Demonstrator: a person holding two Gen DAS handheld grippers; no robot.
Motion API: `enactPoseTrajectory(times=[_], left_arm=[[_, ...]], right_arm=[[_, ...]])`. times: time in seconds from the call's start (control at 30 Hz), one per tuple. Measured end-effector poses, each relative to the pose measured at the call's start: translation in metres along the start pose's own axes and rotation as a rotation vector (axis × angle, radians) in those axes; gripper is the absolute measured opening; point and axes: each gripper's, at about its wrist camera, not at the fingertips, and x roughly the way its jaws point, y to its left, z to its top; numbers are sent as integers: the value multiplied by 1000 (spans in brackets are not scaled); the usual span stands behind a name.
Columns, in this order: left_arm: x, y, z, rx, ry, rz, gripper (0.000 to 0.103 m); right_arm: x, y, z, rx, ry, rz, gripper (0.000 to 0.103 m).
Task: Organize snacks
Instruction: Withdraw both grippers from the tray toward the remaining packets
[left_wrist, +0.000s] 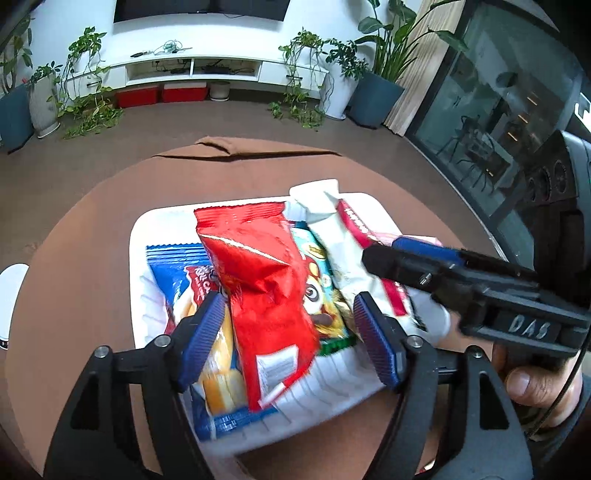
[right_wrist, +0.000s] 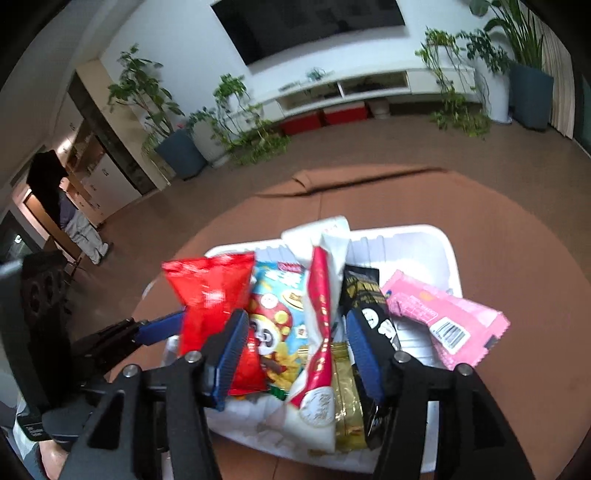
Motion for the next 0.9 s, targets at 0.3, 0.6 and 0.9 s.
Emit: enactPoseTrajectory(times=[0.3,0.6,0.9], left_arm=[[-92,-16,-36,-28,-129,27,103],[-150,-25,-128,-89,-215,189,103],[-107,-15,-160,-213,-24,283,103]], right_arm=[[-85,5,-15,18,-139,213,97],[-143,-18,-99,197,-172,442,103],[-158,-38,-177,277,-138,393,93]])
